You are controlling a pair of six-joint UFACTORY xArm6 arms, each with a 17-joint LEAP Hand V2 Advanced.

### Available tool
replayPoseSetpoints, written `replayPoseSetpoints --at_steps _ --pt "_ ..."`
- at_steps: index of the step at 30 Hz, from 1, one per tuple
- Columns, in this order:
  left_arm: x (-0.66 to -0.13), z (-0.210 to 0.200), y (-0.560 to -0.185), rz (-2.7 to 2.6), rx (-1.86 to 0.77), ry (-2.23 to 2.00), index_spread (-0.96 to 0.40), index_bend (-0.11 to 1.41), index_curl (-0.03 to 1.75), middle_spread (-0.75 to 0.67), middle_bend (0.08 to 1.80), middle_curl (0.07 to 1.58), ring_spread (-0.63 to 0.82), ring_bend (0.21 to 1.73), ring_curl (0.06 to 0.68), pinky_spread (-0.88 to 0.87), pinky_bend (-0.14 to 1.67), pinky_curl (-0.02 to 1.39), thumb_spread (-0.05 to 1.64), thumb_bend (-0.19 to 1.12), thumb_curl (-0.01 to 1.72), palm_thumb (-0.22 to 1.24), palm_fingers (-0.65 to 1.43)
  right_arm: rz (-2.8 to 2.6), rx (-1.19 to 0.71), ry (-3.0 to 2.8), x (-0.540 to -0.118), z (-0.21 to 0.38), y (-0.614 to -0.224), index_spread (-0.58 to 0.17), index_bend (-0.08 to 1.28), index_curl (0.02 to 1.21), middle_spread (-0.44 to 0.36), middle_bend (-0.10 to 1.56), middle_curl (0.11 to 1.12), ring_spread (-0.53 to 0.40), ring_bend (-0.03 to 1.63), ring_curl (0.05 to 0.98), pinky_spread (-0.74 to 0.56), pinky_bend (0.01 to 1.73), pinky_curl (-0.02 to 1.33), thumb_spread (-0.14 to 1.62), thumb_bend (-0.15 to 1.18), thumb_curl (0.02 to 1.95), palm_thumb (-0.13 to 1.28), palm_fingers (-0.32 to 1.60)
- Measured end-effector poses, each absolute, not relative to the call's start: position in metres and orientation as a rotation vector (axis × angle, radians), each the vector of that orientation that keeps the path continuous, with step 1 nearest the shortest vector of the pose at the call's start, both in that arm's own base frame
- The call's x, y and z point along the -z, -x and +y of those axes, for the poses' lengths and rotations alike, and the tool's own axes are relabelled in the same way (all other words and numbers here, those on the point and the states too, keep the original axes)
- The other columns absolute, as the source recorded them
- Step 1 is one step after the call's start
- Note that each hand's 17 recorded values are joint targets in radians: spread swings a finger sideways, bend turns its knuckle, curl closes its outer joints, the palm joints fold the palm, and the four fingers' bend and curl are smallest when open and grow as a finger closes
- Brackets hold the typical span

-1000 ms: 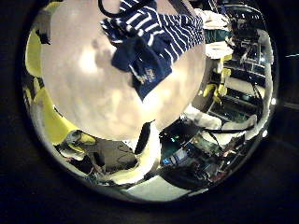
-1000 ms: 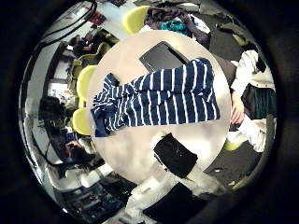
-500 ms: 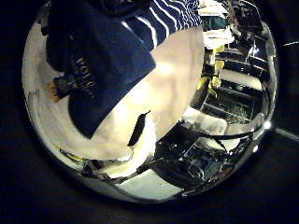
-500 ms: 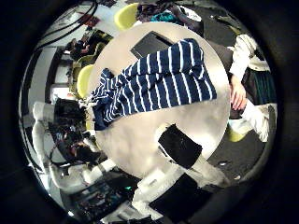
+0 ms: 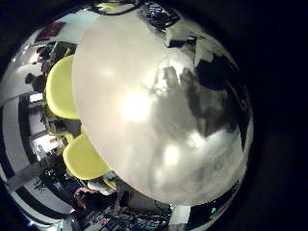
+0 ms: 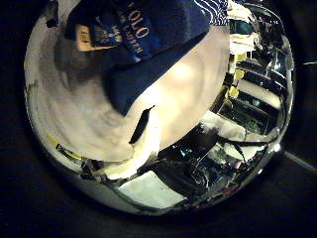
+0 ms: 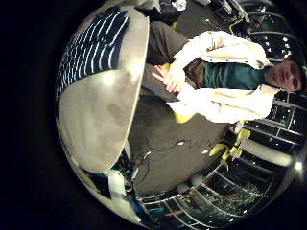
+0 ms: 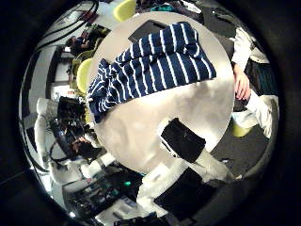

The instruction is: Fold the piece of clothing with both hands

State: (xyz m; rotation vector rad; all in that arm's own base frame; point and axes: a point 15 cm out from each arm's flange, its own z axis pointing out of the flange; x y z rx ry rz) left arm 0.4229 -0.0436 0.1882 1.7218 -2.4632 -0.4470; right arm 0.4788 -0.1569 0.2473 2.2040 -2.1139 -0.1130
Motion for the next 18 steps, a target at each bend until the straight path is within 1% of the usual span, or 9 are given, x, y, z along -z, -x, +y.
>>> replayPoseSetpoints --at_steps 8,15,18 --pt "-0.212 -0.016 -0.399 -2.459 0.448 -1.774 -0.12 0.2 0.49 0.03 0.18 0.38 0.08 0.7 0.237 0.14 0.37 0.36 1.18 -0.02 0.28 0.28 0.24 -1.987 0.244 -2.231 -0.192 -0.13 -0.488 -0.408 0.18 0.33 -0.149 0.31 0.38 -0.03 0.58 0.278 0.36 0.4 0.37 1.24 -0.02 0.35 0.56 0.21" --pt "-0.23 -0.004 -0.387 -2.454 0.402 -1.808 -0.12 0.19 0.48 0.02 0.18 0.37 0.07 0.69 0.234 0.13 0.37 0.36 1.18 -0.02 0.28 0.28 0.26 -1.867 0.251 -2.284 -0.173 -0.096 -0.505 -0.406 0.17 0.33 -0.161 0.27 0.36 -0.014 0.51 0.252 0.34 0.38 0.34 1.2 -0.02 0.36 0.55 0.19" --pt "-0.234 0.001 -0.383 -2.444 0.402 -1.811 -0.12 0.19 0.47 0.01 0.18 0.37 0.07 0.69 0.232 0.13 0.37 0.36 1.18 -0.02 0.28 0.28 0.26 -1.828 0.207 -2.287 -0.172 -0.098 -0.517 -0.399 0.16 0.32 -0.163 0.26 0.36 -0.004 0.49 0.246 0.34 0.37 0.34 1.17 -0.03 0.36 0.54 0.2"
